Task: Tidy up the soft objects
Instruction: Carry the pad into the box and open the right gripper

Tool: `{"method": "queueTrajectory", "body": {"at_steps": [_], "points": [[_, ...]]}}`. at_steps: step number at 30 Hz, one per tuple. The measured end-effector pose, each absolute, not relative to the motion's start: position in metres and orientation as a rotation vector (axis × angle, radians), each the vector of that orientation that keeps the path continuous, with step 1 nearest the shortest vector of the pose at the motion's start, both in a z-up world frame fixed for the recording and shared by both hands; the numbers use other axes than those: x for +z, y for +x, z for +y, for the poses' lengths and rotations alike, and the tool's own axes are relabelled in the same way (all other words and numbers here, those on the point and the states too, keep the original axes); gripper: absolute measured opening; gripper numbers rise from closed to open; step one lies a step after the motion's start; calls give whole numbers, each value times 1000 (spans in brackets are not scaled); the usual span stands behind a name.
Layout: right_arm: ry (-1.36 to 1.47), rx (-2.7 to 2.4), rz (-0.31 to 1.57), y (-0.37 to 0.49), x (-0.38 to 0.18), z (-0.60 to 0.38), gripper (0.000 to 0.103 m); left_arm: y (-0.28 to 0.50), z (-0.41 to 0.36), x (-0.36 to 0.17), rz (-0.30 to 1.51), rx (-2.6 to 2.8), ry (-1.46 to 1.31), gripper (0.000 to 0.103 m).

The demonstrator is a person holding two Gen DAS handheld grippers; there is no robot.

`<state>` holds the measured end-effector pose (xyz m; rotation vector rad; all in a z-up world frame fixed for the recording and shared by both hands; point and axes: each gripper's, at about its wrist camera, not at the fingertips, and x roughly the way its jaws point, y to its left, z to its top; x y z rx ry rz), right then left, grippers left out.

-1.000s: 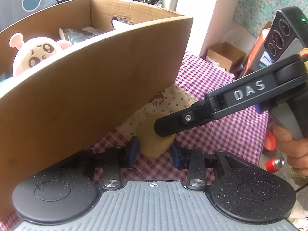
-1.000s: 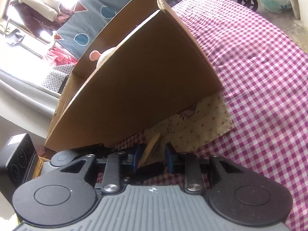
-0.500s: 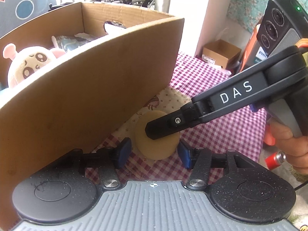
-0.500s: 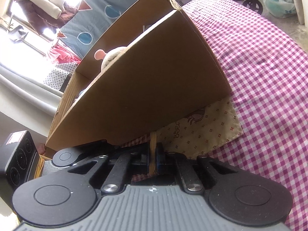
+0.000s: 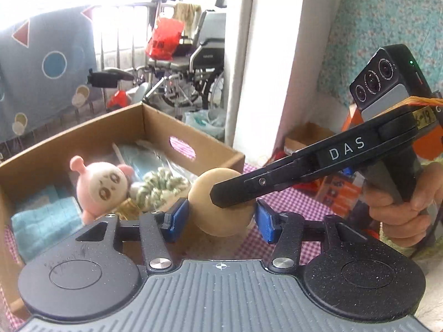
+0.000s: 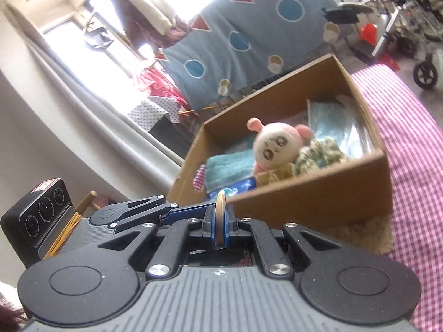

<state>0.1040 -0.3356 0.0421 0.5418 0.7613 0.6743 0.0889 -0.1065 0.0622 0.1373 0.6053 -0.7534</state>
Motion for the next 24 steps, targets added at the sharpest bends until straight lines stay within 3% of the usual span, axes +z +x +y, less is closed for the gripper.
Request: {"method": "queueTrajectory", "body": {"at_steps": [5,9,17,24], "points": [[427,761,717,135,84,-306,6,118,-86,77,573,-688,66,53],[364,766,792,180,84,-282,6,145,-70,63,631,-629,4,58],[234,683,1125,263,26,-260,6,162,-17,48,679,-505,-95,86],[78,643,1362,291,-18,-236,10,171,5,46,660,-442,-127,89]]}}
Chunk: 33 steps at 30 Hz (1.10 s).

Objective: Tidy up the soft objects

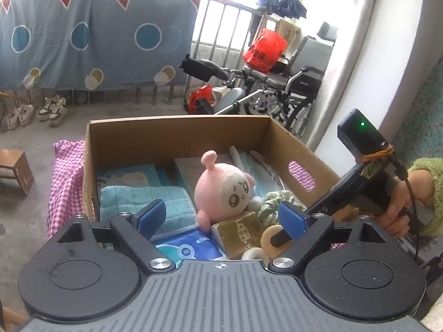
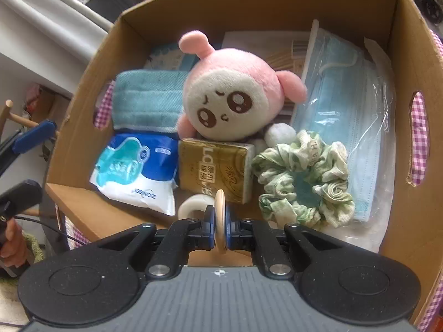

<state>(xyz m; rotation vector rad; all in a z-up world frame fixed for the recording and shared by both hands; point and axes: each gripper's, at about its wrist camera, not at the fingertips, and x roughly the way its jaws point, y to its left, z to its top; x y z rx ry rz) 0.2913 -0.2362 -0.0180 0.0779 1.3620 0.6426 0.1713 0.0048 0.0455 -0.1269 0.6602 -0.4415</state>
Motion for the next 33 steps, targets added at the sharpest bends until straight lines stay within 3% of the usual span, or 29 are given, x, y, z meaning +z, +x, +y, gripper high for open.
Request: {"method": "queueTrajectory", "body": {"at_steps": [3,5,20,28,33], "points": [[-1,608,1396,294,-23,-234,22,175,6,41,667,-441,-127,90],[-42,585,1398,295,-22,-233,24,176,5,39,667,-440,-121,91],[-77,629,1330,303,0,-220,24,174,12,36,670,-445,-126,98],[-102,590,1457,312,-25,-211,24,173,17,36,659,-456,-141,100],[-63,579,1387,309,1,-219,24,171,15,35,655,-467,-135,102]]}}
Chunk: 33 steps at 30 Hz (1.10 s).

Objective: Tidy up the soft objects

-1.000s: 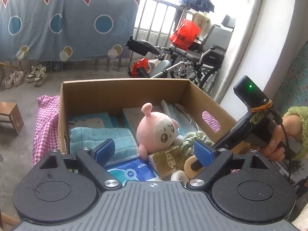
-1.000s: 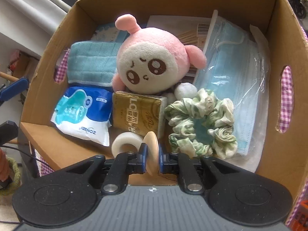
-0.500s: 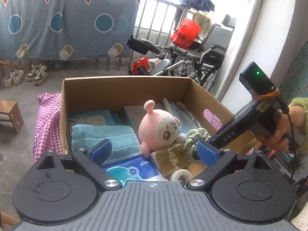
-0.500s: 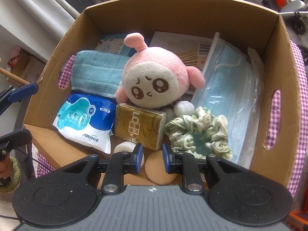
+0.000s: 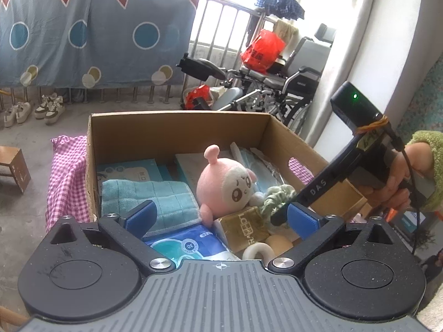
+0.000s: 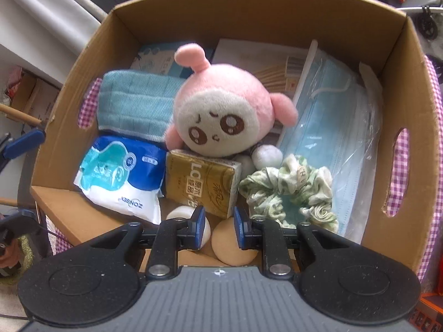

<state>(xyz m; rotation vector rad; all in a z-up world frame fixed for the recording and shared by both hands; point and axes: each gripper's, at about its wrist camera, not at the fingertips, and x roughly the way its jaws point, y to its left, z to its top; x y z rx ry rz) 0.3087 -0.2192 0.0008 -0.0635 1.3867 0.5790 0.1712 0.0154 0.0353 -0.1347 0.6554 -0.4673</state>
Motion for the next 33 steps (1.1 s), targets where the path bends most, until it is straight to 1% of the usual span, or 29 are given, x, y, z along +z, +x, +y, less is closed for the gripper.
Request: {"method": "queueTrajectory", "body": {"at_steps": [4,5,6,7,8,9,11,13,15,16,17,19,21,26,33], "points": [[10,584,1307,309,27,-223,26,166,13,37,658,-456,-134,102],[31,592,1281,306,34,-224,29,163,13,39,655,-452,-134,102],[49,598,1251,301,41,-225,40,160,12,40,653,-447,-134,102],[61,598,1215,294,48,-227,48,158,11,41,657,-439,-134,103],[67,597,1175,285,55,-227,63,156,10,41,664,-428,-132,103],[74,595,1133,276,62,-228,69,154,9,42,675,-409,-130,103],[91,580,1033,254,75,-233,69,151,6,44,706,-360,-122,103],[107,559,967,234,85,-238,76,148,3,46,735,-303,-106,103],[141,537,910,215,92,-246,93,144,2,48,760,-254,-94,103],[157,530,885,207,95,-250,96,142,3,49,767,-237,-94,103],[169,518,862,199,97,-253,98,138,3,50,772,-213,-97,103],[179,494,803,182,102,-258,98,131,5,52,766,-188,-100,103],[183,461,750,164,105,-262,103,123,6,54,763,-151,-104,103],[199,387,657,129,107,-264,103,108,8,59,765,-51,-113,103],[151,245,609,99,102,-253,103,93,11,66,752,26,-100,103]]}}
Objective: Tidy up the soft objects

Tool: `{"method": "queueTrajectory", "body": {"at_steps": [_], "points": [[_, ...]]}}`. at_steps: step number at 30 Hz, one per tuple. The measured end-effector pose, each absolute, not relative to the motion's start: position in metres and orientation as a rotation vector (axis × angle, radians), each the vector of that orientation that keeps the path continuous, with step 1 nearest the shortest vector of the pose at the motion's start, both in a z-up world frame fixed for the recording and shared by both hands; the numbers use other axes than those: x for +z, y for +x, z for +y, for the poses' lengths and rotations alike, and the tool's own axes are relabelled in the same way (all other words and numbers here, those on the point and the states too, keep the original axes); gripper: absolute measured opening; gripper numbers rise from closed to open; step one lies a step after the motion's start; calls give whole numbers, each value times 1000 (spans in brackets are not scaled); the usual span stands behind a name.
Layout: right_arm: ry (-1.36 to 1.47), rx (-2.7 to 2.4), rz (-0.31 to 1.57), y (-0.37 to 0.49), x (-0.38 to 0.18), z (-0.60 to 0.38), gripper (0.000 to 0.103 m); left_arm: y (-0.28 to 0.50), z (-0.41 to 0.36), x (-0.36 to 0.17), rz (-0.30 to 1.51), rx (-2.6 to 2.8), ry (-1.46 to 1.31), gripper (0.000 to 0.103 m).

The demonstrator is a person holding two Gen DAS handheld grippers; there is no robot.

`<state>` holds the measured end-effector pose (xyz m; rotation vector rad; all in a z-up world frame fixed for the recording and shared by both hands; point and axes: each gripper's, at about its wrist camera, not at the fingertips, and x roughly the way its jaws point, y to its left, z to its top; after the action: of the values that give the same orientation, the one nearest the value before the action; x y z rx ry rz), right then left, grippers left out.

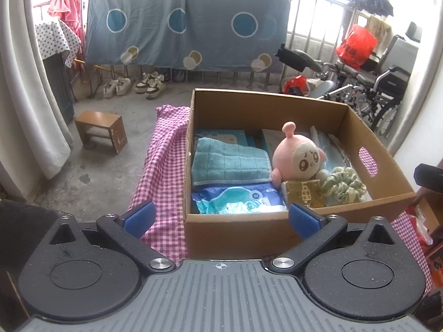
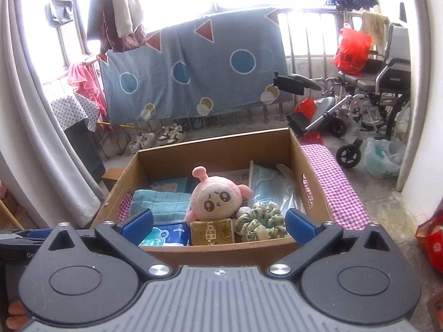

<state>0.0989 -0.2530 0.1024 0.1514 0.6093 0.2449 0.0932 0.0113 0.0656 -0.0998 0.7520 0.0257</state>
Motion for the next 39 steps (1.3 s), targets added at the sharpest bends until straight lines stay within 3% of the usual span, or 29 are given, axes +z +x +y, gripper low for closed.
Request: {"method": "queueTrajectory", "body": {"at_steps": [17,27,39], "points": [[-42,75,550,81,99,-226,103,90,2,61,741,137,-97,103],[31,141,733,105,71,-223,103,105,-26,47,868,77,-9,103],[-14,153,777,117,58,-219,103,112,-36,48,889,128,-5,103]]}}
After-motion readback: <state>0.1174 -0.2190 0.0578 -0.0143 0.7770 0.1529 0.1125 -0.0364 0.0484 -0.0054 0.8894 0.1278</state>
